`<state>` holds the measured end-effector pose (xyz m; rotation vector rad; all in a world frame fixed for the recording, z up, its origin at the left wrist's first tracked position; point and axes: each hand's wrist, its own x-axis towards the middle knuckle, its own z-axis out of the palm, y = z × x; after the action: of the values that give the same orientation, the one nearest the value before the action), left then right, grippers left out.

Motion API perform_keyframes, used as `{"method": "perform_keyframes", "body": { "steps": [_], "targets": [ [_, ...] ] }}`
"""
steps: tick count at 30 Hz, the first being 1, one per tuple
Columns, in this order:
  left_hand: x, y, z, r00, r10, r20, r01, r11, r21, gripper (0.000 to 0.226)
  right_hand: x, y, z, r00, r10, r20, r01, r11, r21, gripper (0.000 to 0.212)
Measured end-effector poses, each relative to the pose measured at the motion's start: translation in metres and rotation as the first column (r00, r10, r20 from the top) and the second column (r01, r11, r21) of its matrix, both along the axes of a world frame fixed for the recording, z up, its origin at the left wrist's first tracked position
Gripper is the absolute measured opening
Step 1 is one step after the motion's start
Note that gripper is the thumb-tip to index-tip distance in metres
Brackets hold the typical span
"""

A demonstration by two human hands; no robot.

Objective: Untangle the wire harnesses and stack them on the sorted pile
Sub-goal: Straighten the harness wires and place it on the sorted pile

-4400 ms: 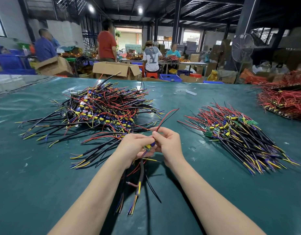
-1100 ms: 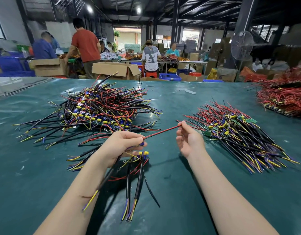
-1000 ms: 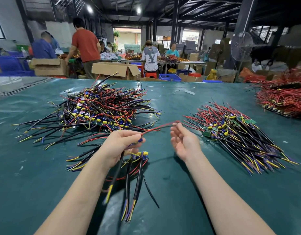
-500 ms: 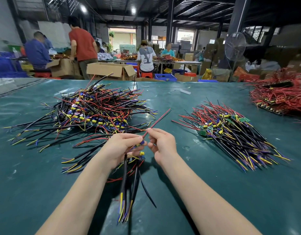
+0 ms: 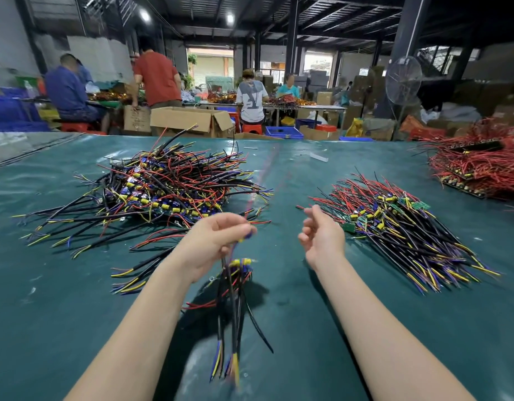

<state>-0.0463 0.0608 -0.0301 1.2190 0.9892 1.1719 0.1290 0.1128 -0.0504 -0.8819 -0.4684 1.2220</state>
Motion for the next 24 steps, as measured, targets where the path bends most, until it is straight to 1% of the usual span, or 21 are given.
{"method": "perform_keyframes", "body": {
  "steps": [1,2,3,4,5,6,7,9,11,14,16,17,18,20,22,24],
  "targets": [
    [-0.002,0.003,0.000,0.994,0.094,0.064,-0.094,0.995,0.011,0.018,-0.007,-0.003,-0.001,0.991,0.061,0.122,-0.060,0.998,-0.006,0.029],
    [-0.005,0.005,0.000,0.979,0.167,0.115,-0.170,0.985,0.010,0.017,-0.015,-0.007,0.000,0.956,0.145,0.256,-0.145,0.989,-0.020,0.032],
    [-0.007,0.006,-0.001,0.964,0.222,0.148,-0.225,0.974,0.006,0.017,-0.024,-0.011,0.000,0.891,0.244,0.384,-0.243,0.969,-0.050,0.035],
    [-0.009,0.007,-0.002,0.952,0.258,0.166,-0.263,0.965,0.008,0.017,-0.032,-0.017,0.002,0.804,0.344,0.486,-0.341,0.935,-0.097,0.037],
    [-0.010,0.009,-0.002,0.943,0.280,0.178,-0.288,0.958,0.019,0.017,-0.038,-0.022,0.004,0.713,0.439,0.548,-0.430,0.890,-0.153,0.040],
    [-0.011,0.009,-0.002,0.937,0.293,0.189,-0.304,0.952,0.033,0.016,-0.042,-0.027,0.005,0.634,0.530,0.563,-0.515,0.833,-0.204,0.042],
    [-0.012,0.009,-0.002,0.933,0.299,0.201,-0.313,0.949,0.044,0.015,-0.046,-0.030,0.007,0.576,0.616,0.537,-0.600,0.765,-0.234,0.043],
    [-0.014,0.009,-0.001,0.933,0.288,0.216,-0.306,0.951,0.054,0.014,-0.051,-0.036,0.011,0.524,0.735,0.432,-0.733,0.647,-0.211,0.041],
    [-0.016,0.009,-0.002,0.938,0.265,0.223,-0.285,0.956,0.063,0.012,-0.053,-0.039,0.012,0.520,0.761,0.389,-0.776,0.611,-0.158,0.035],
    [-0.014,0.007,-0.003,0.954,0.249,0.167,-0.266,0.959,0.095,0.017,-0.054,-0.042,0.009,0.528,0.761,0.377,-0.784,0.607,-0.126,0.025],
    [-0.011,0.008,-0.004,0.955,0.291,0.066,-0.297,0.944,0.146,0.021,-0.052,-0.043,0.008,0.513,0.776,0.366,-0.795,0.591,-0.138,0.022],
    [-0.010,0.008,-0.003,0.944,0.329,0.033,-0.330,0.929,0.170,0.023,-0.052,-0.042,0.009,0.523,0.775,0.356,-0.790,0.597,-0.138,0.022],
    [-0.009,0.009,-0.003,0.929,0.369,0.034,-0.369,0.911,0.185,0.024,-0.051,-0.040,0.009,0.555,0.760,0.339,-0.772,0.622,-0.132,0.023],
    [-0.007,0.008,-0.003,0.890,0.441,0.119,-0.456,0.871,0.181,0.028,-0.052,-0.036,0.008,0.666,0.684,0.299,-0.693,0.715,-0.093,0.021],
    [-0.003,0.008,-0.005,0.836,0.494,0.239,-0.534,0.834,0.142,0.034,-0.055,-0.033,0.005,0.764,0.583,0.277,-0.601,0.799,-0.024,0.017],
    [0.001,0.007,-0.006,0.782,0.522,0.340,-0.579,0.811,0.086,0.034,-0.059,-0.033,0.004,0.812,0.531,0.242,-0.558,0.829,0.051,0.019]
  ]
}}
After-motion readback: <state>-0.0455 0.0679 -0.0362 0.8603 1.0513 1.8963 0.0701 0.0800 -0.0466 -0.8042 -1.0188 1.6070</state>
